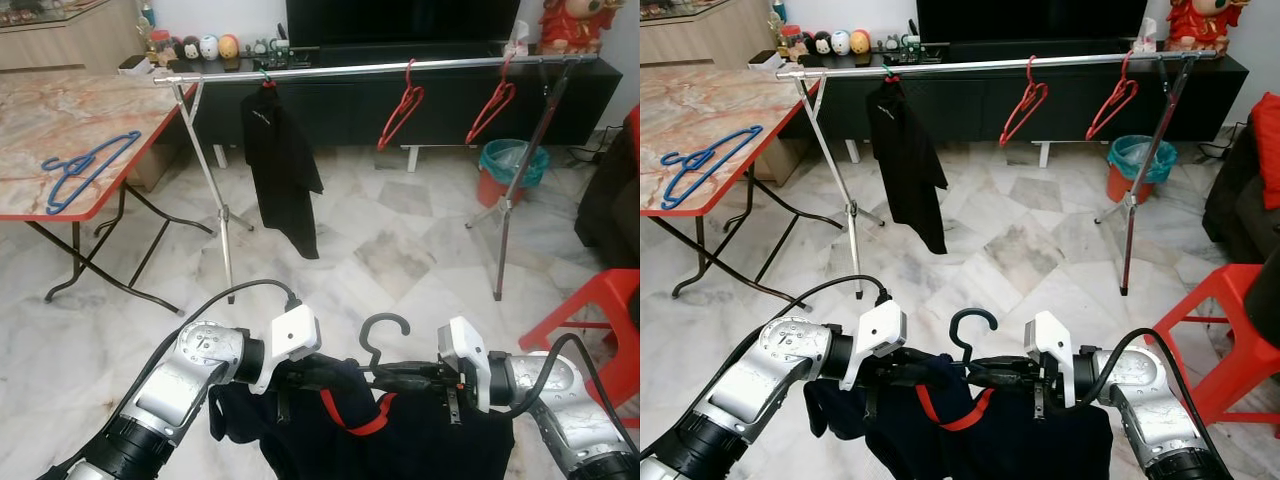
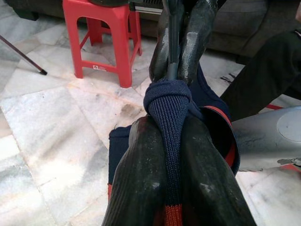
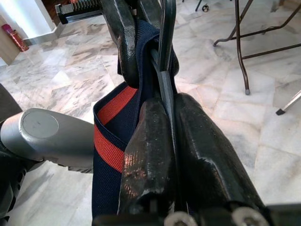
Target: Hang hanger
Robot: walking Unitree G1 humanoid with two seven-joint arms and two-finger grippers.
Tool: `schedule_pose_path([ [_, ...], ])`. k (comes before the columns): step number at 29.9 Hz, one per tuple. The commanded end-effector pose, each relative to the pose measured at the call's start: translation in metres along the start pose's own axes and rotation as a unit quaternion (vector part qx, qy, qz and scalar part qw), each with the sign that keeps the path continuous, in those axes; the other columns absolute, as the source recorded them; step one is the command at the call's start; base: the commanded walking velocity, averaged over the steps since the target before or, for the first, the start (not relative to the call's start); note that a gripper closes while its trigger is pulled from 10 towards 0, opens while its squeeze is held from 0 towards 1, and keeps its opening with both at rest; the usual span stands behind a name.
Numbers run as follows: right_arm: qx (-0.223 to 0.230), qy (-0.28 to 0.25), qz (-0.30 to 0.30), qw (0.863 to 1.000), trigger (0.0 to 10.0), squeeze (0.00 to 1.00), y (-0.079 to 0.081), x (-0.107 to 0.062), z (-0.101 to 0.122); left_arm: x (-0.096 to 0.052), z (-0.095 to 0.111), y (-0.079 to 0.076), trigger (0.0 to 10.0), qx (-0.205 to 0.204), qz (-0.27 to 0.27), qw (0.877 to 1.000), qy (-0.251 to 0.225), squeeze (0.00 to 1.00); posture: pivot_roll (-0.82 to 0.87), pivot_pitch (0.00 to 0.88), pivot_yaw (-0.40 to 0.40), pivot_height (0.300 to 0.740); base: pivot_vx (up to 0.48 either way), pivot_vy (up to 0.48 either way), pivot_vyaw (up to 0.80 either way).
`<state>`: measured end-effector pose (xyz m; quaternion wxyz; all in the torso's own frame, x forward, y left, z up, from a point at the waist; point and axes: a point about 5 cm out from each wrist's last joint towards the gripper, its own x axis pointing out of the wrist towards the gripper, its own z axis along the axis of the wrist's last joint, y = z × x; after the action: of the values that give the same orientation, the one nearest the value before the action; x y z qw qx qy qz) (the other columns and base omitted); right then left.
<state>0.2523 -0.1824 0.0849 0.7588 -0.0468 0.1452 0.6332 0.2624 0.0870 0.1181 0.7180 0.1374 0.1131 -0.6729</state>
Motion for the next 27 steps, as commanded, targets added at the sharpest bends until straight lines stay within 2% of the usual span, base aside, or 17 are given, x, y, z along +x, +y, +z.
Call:
schedule_pose_path([
  [1,0.003,0.009,0.020,1.000,0.0,0.00,0.0025,0.0086,-0.0012,0.0049,0.0144,0.0006,10.0,0.022,-0.004,0.999,-0.034,0.00,0.02,0.000,0.027,0.740,0.000,0.000,0.00],
  [12,0.000,0.012,0.017,1.000,0.0,0.00,0.0015,0.0057,0.0003,0.0060,0.0107,0.0033,10.0,0.018,0.006,0.999,-0.029,0.00,0.00,0.000,0.038,0.740,0.000,0.000,0.00],
  [13,0.000,0.012,0.017,1.000,0.0,0.00,0.0018,0.0055,0.0000,0.0058,0.0106,0.0032,9.0,0.018,0.005,0.999,-0.029,0.00,0.00,0.000,0.040,0.740,0.000,0.000,0.00],
  [14,0.000,0.012,0.017,1.000,0.0,0.00,0.0021,0.0052,-0.0004,0.0058,0.0105,0.0035,0.0,0.017,0.006,0.999,-0.029,0.00,0.00,0.000,0.041,0.740,0.000,0.000,0.00],
  [27,0.003,0.009,0.015,1.000,0.0,0.00,0.0034,0.0069,-0.0021,0.0060,0.0123,0.0054,0.0,0.020,0.004,0.999,-0.034,0.00,0.00,0.000,0.046,0.740,0.000,0.000,0.00],
])
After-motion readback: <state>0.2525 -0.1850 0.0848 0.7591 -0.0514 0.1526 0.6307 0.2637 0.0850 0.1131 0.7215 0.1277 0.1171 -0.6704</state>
